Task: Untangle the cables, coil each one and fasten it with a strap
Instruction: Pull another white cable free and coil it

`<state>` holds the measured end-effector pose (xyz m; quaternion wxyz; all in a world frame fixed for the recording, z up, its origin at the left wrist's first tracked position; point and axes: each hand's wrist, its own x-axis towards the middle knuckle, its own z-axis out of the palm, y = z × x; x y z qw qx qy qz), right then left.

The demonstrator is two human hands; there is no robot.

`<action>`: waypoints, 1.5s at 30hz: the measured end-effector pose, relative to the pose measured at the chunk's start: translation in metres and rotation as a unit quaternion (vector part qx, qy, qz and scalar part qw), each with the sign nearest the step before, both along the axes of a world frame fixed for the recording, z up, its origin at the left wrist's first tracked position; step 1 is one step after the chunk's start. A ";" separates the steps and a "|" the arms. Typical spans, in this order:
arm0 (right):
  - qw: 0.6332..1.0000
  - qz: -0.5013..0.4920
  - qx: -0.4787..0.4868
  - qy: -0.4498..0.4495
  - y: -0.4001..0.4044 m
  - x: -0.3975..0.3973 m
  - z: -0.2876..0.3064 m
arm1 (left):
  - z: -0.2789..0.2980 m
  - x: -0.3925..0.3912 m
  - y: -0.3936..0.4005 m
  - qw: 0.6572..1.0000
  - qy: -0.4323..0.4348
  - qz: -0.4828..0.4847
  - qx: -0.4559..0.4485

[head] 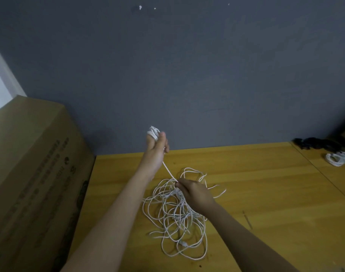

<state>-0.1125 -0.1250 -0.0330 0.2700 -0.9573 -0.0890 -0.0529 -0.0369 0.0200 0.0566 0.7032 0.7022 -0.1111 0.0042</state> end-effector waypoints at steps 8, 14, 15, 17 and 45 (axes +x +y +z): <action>0.989 0.055 -0.025 -0.137 0.003 -0.004 0.013 | -0.023 -0.003 0.006 0.944 -0.102 0.016 0.314; 0.980 0.038 0.012 -0.193 -0.005 -0.004 0.020 | -0.043 -0.009 0.014 0.920 0.011 -0.105 0.378; 0.980 0.029 0.026 -0.193 -0.006 -0.003 0.020 | -0.046 -0.009 0.015 0.917 0.024 -0.119 0.381; 0.980 0.001 0.072 -0.184 -0.009 -0.002 0.022 | -0.046 -0.010 0.017 0.911 0.032 -0.140 0.388; 0.979 -0.076 0.177 0.069 -0.006 0.016 0.024 | -0.003 -0.013 -0.007 0.985 0.069 -0.159 -0.015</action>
